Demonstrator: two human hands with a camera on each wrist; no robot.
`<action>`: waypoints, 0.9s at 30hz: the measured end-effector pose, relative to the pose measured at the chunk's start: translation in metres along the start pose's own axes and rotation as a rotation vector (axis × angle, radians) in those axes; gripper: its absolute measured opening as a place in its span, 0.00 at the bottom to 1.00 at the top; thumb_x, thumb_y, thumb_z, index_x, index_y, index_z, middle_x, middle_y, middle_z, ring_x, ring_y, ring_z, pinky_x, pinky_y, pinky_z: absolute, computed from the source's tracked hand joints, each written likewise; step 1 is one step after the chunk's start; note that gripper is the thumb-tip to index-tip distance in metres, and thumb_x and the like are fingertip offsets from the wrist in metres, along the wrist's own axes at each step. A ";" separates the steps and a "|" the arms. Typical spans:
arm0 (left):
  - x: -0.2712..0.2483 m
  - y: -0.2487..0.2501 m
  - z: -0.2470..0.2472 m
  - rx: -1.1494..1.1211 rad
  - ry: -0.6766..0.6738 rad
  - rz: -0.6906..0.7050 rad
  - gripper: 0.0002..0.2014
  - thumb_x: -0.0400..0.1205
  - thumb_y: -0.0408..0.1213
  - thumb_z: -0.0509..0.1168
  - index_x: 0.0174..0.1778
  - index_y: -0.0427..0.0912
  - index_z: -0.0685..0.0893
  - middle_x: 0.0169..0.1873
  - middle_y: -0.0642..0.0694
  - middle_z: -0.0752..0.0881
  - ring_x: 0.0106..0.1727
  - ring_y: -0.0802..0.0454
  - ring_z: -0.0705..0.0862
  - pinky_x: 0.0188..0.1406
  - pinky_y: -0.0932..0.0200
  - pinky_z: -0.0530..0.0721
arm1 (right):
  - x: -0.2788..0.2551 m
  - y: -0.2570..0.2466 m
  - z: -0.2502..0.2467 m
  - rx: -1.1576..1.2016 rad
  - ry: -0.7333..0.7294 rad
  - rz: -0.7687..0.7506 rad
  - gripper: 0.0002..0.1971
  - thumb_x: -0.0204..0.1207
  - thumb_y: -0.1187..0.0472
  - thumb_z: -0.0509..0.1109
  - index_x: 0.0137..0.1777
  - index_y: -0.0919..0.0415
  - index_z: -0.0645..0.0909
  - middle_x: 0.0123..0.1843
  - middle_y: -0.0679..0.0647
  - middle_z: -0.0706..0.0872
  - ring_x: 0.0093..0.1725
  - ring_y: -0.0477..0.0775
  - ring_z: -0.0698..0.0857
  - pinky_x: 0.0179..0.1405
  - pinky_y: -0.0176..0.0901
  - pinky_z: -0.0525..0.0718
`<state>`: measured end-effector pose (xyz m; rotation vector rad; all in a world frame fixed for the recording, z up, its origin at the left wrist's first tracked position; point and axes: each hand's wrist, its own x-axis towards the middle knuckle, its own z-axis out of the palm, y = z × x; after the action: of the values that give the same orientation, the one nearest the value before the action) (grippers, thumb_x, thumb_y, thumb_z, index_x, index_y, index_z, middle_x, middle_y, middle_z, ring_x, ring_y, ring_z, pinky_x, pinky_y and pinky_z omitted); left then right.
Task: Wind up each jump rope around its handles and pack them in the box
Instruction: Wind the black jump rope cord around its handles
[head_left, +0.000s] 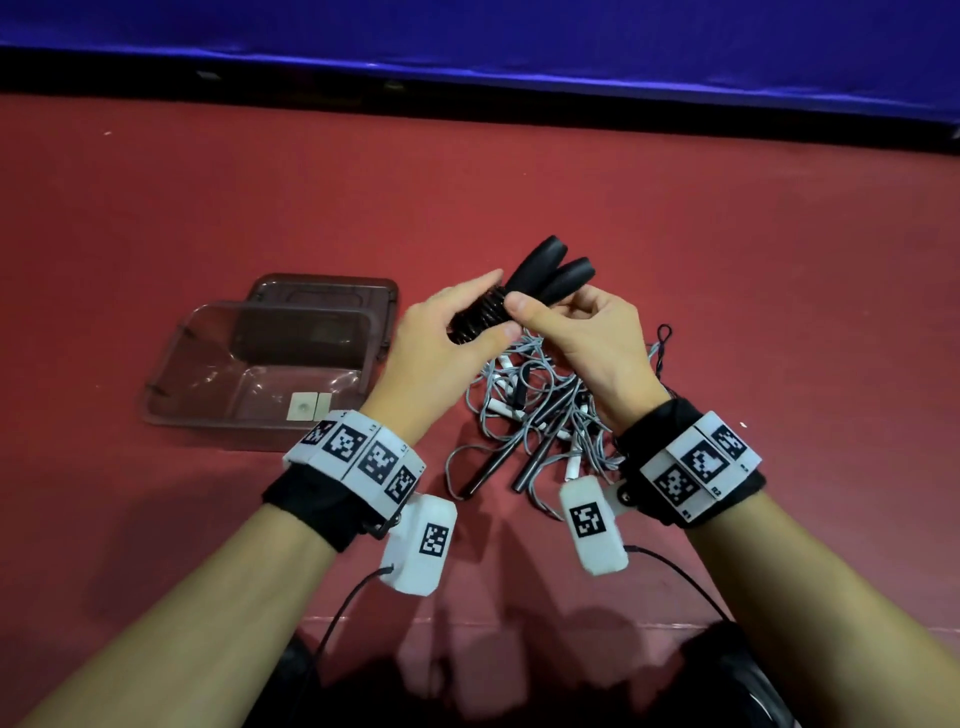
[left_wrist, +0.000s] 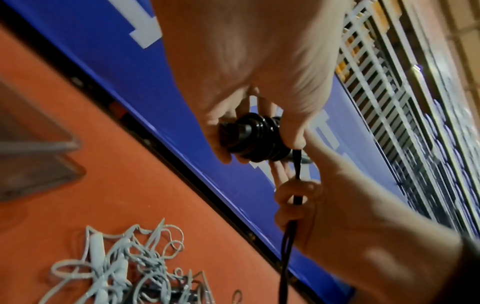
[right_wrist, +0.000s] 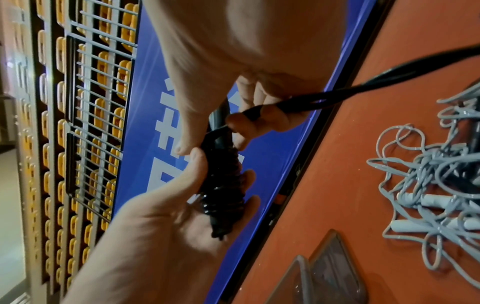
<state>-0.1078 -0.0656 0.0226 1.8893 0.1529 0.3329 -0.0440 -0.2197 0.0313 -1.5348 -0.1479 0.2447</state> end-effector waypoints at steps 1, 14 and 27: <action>0.000 0.001 -0.001 -0.075 0.013 -0.037 0.27 0.76 0.47 0.74 0.74 0.53 0.84 0.60 0.53 0.90 0.63 0.58 0.88 0.72 0.54 0.82 | 0.001 0.000 -0.001 -0.015 -0.021 -0.012 0.14 0.71 0.60 0.85 0.45 0.66 0.84 0.30 0.50 0.83 0.24 0.39 0.77 0.25 0.29 0.74; -0.002 0.003 0.005 -0.379 0.089 -0.059 0.10 0.90 0.27 0.59 0.58 0.48 0.76 0.37 0.54 0.92 0.39 0.60 0.89 0.39 0.64 0.82 | 0.010 -0.018 -0.023 -0.117 -0.294 -0.261 0.09 0.74 0.69 0.80 0.52 0.61 0.88 0.41 0.48 0.90 0.38 0.48 0.83 0.43 0.38 0.83; -0.002 0.013 0.001 -0.621 0.085 -0.248 0.11 0.88 0.38 0.58 0.49 0.41 0.85 0.40 0.41 0.89 0.39 0.43 0.86 0.37 0.52 0.81 | 0.010 -0.007 -0.011 -0.056 -0.373 -0.175 0.17 0.71 0.61 0.84 0.59 0.56 0.86 0.56 0.52 0.92 0.47 0.56 0.86 0.53 0.48 0.83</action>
<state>-0.1104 -0.0713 0.0338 1.2281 0.3002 0.2529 -0.0311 -0.2285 0.0374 -1.5095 -0.5851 0.3886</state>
